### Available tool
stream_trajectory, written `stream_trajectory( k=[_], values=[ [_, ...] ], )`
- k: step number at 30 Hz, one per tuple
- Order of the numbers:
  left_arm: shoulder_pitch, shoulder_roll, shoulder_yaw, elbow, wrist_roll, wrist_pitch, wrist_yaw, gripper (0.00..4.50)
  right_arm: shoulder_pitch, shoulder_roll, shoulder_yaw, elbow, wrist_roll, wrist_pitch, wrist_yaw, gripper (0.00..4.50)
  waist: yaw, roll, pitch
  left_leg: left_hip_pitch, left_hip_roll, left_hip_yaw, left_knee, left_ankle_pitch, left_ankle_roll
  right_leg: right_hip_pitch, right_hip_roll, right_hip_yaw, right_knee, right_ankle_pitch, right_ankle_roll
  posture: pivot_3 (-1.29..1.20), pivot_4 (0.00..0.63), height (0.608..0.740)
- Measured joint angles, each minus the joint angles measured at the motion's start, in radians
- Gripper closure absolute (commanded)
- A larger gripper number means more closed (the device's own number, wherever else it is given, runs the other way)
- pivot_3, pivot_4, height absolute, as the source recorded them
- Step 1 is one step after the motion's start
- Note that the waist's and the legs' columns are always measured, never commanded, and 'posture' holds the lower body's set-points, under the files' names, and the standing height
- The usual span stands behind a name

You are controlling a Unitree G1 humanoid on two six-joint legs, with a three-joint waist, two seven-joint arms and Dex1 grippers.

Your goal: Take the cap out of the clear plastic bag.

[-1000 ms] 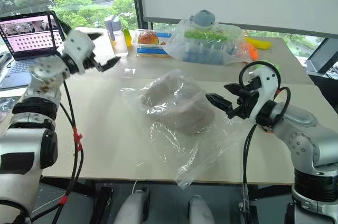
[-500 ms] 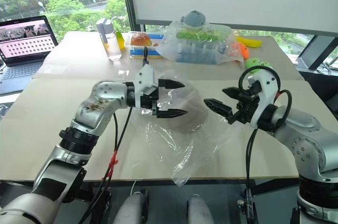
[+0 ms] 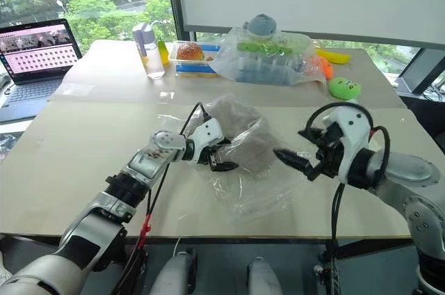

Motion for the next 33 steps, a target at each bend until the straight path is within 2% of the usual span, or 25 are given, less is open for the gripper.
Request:
stream_trajectory(
  k=[5,10,11,15,19,22,25,31,33],
  values=[
    [0.000,-0.012,0.024,0.023,0.000,-0.020,-0.003,2.75,0.026,-0.057,0.006,-0.005,-0.009,0.000,0.064,0.00,-0.003,0.000,0.000,0.000,0.000,0.000,0.001,0.000,0.000,0.000,-0.001,0.000,0.000,0.000,0.000,0.00,0.150,0.740],
    [-0.010,0.010,0.032,0.046,0.001,-0.076,-0.047,4.25,0.026,-0.057,0.006,0.015,-0.035,-0.014,0.069,0.00,-0.003,0.000,0.000,0.000,0.000,0.000,0.001,0.000,0.000,0.000,-0.001,0.000,0.000,0.000,0.000,0.00,0.150,0.740],
    [-0.020,0.029,0.033,0.059,0.003,-0.094,-0.070,4.44,0.026,-0.057,0.006,0.017,-0.040,-0.015,0.069,0.00,-0.004,0.000,0.000,0.000,0.000,0.000,0.000,0.000,0.000,0.000,-0.001,0.000,0.000,0.000,0.000,0.00,0.150,0.740],
    [-0.061,0.086,0.028,0.121,0.018,-0.197,-0.185,4.44,0.026,-0.045,0.006,0.019,-0.041,-0.019,0.069,0.00,-0.008,0.000,0.000,0.000,0.000,0.000,0.000,0.000,0.000,-0.001,-0.001,0.000,0.000,0.000,0.000,0.00,0.150,0.740],
    [-0.160,0.141,0.015,0.289,0.065,-0.407,-0.291,4.44,0.025,-0.029,0.006,0.029,-0.046,-0.026,0.066,0.00,-0.005,0.000,0.000,-0.001,0.000,0.000,0.000,0.000,0.000,-0.001,-0.001,0.000,-0.001,0.000,0.000,0.00,0.150,0.740],
    [-0.260,0.147,0.007,0.484,0.148,-0.579,-0.221,4.44,0.023,-0.023,0.009,0.033,-0.053,-0.037,0.064,0.00,0.000,-0.001,0.000,-0.001,-0.001,0.000,0.000,0.000,0.000,-0.001,-0.001,0.000,-0.001,0.000,0.000,0.00,0.150,0.740],
    [-0.360,0.155,-0.031,0.674,0.276,-0.700,-0.045,4.44,0.010,0.000,0.030,0.034,-0.069,-0.040,0.056,0.00,-0.001,-0.002,0.001,-0.003,-0.001,0.000,0.001,0.000,0.000,-0.002,0.000,0.000,-0.001,0.000,0.001,0.00,0.150,0.740],
    [-0.436,0.160,-0.038,0.836,0.398,-0.775,0.202,4.44,-0.011,0.032,0.037,0.033,-0.071,-0.040,0.035,0.00,-0.003,-0.002,0.001,-0.003,0.000,0.000,0.000,0.000,0.000,-0.003,0.000,0.000,-0.001,0.000,0.001,0.00,0.150,0.740],
    [-0.435,0.159,-0.037,0.866,0.416,-0.776,0.236,3.66,-0.015,0.037,0.040,0.034,-0.072,-0.040,0.030,0.00,-0.003,-0.002,0.001,-0.003,0.000,0.000,0.000,0.000,0.000,-0.003,0.000,0.000,0.000,0.000,0.001,0.00,0.150,0.740]
  ],
)
